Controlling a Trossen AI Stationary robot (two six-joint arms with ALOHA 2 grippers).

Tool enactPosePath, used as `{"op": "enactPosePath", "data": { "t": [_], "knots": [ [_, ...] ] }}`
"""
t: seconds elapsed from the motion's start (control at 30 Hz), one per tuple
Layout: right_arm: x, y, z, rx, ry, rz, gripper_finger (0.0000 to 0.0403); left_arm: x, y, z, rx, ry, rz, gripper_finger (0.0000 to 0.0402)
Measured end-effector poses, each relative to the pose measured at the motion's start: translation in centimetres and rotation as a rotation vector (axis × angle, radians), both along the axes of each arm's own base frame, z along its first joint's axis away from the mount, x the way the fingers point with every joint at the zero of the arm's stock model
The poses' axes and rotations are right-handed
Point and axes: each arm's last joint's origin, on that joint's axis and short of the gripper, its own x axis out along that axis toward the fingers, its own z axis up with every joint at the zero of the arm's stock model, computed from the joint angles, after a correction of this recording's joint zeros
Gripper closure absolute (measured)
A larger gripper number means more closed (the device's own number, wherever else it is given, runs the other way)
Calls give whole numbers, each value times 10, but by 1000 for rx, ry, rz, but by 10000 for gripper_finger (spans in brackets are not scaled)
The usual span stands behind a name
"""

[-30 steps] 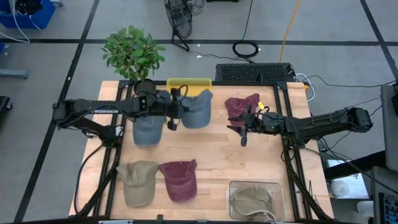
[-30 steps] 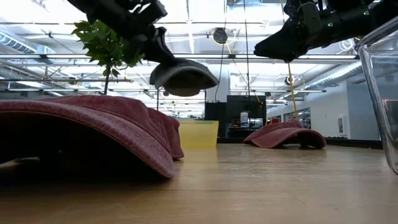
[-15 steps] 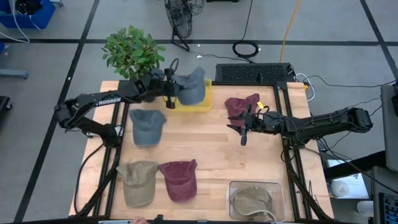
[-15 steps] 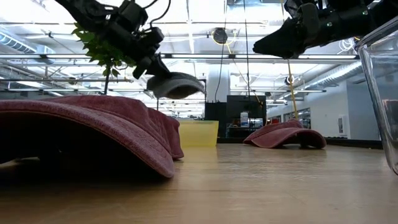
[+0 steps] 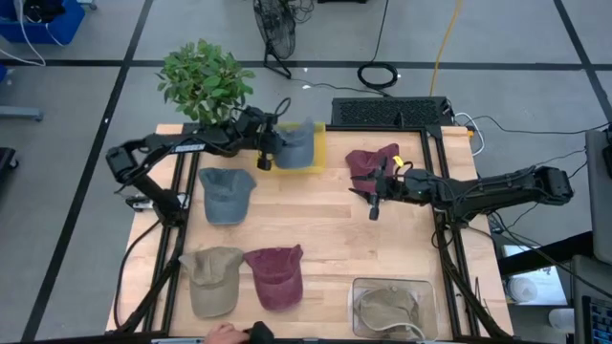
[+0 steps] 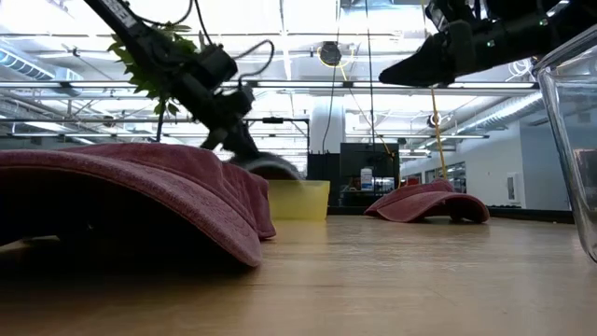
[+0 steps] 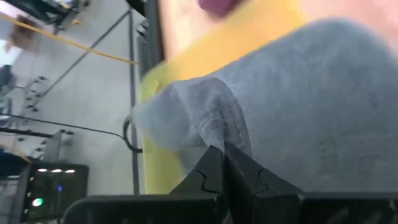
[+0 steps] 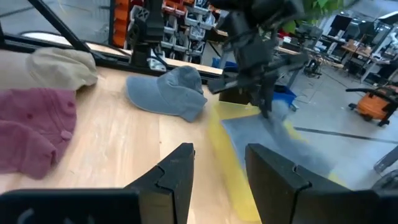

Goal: Pick & Place hat
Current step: Put the right blue cap into the yellow bin

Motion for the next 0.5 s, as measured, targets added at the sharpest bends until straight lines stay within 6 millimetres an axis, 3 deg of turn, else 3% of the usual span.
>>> {"op": "enactPosePath", "data": {
  "t": [0.2,0.37,0.5],
  "knots": [
    [0,-6,4,-30,-30,-27,273,5,6,-18,-17,23,6,384],
    [-1,-13,5,-55,-32,-55,273,6,7,-18,8,25,16,396],
    [-2,-20,5,-56,-33,-87,273,5,9,-18,44,45,68,373]
  ]
}}
